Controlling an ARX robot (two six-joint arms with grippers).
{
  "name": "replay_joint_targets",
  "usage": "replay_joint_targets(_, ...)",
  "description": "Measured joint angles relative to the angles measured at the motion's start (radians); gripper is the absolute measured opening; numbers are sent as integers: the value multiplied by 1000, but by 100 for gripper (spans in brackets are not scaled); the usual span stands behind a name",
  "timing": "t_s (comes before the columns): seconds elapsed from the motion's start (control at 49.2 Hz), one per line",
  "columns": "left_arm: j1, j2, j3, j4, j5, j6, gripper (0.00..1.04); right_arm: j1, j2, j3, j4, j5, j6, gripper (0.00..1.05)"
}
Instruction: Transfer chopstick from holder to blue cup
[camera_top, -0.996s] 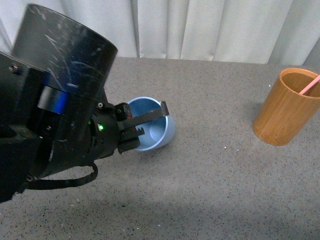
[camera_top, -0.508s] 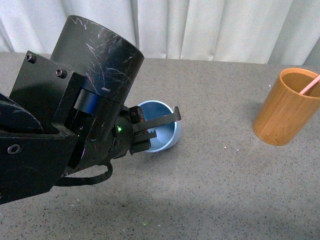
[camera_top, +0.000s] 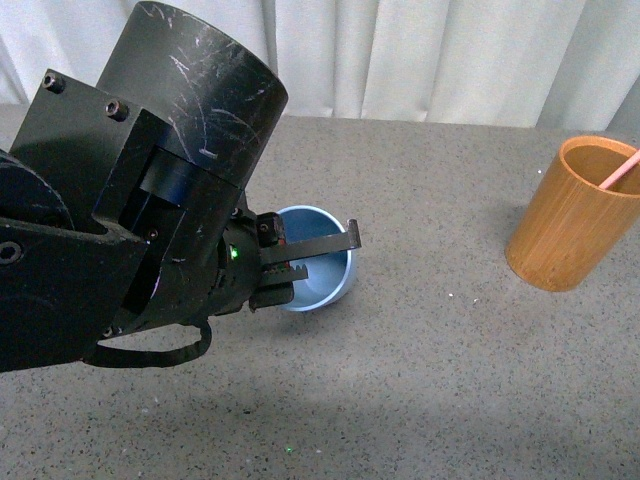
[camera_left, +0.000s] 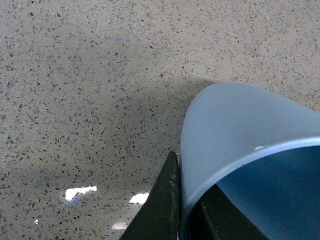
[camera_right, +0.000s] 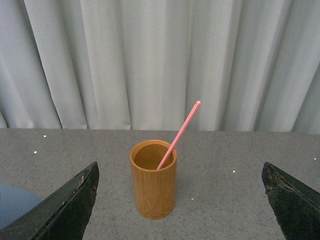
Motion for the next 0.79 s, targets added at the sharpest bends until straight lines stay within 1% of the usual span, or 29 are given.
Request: replay_joint_targets(0.793, -14, 2, 97, -149, 2, 73, 4, 0, 0, 0, 0, 0, 0, 95)
